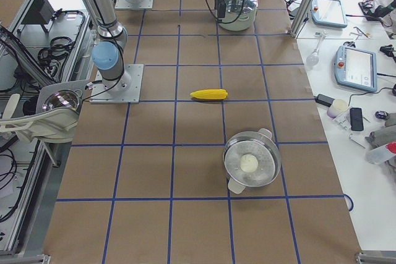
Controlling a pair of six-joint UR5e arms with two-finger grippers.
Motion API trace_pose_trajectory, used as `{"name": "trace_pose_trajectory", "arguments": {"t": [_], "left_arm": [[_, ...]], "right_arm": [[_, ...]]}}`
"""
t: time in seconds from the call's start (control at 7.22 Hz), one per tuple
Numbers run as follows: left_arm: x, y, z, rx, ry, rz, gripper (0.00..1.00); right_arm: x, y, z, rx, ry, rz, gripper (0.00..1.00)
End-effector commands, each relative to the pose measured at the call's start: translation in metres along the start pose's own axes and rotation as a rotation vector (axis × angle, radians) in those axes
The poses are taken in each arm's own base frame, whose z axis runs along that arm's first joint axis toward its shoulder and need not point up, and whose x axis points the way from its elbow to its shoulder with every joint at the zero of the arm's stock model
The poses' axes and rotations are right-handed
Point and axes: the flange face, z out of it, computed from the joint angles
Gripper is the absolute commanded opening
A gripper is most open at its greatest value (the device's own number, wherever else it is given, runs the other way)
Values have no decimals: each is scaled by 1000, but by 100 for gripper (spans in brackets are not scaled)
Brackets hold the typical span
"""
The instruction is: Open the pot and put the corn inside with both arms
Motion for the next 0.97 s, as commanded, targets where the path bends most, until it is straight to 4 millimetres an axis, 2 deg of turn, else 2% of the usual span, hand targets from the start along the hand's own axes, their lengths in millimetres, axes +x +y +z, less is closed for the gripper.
{"name": "trace_pose_trajectory", "arguments": {"t": [0.0,0.14,0.28,0.42,0.83], "left_arm": [[24,-37,20,12,-16,5,100],[28,-51,33,14,-10,3,100],[45,-66,57,53,2,20,100],[61,-70,84,27,-6,18,100],[67,-80,117,24,-5,32,100]], "right_arm": [[0,-1,1,0,-3,1,100],[0,-1,1,2,-6,1,100],[0,-1,1,-1,-5,2,100],[0,0,2,-4,-5,2,100],[-1,0,3,-4,-8,-1,100]]}}
